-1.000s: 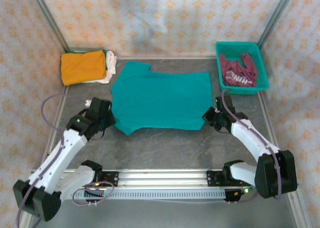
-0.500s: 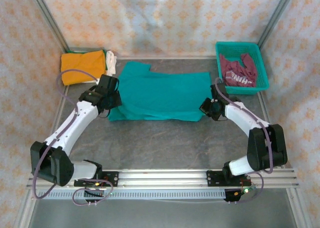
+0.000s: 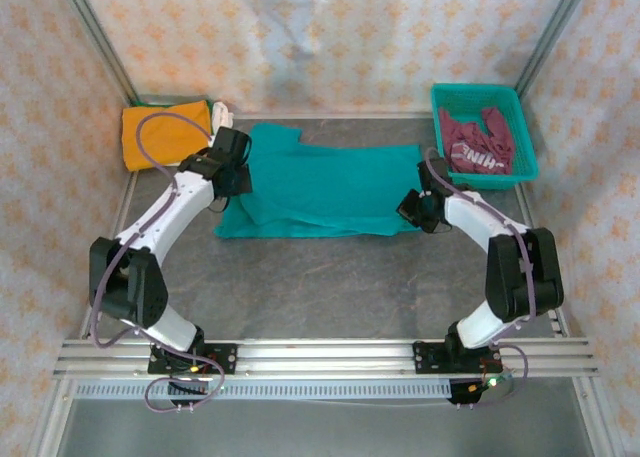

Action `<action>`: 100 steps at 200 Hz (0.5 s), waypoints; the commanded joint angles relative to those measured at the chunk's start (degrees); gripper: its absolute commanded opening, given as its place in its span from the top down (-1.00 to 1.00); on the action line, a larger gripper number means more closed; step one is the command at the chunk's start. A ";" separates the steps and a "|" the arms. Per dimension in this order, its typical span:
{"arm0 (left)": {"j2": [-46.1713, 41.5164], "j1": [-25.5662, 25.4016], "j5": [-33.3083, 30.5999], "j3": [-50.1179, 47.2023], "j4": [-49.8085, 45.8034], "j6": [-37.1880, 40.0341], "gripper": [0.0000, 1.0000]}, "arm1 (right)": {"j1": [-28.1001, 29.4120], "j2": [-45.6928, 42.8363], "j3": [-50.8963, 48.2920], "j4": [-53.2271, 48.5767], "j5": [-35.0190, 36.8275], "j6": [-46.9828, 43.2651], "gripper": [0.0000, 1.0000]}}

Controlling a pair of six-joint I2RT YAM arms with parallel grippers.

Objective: Fold and stack the t-shirts

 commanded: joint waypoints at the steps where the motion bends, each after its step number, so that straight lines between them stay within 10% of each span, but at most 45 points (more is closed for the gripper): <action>1: 2.95 0.57 -1.42 4.11 0.44 2.48 1.00 | -0.51 1.11 1.78 -0.59 0.70 -0.78 1.00; 100: 23.08 0.68 -4.94 25.11 -4.14 6.39 0.84 | -0.81 5.41 6.92 -1.16 0.17 -0.21 0.96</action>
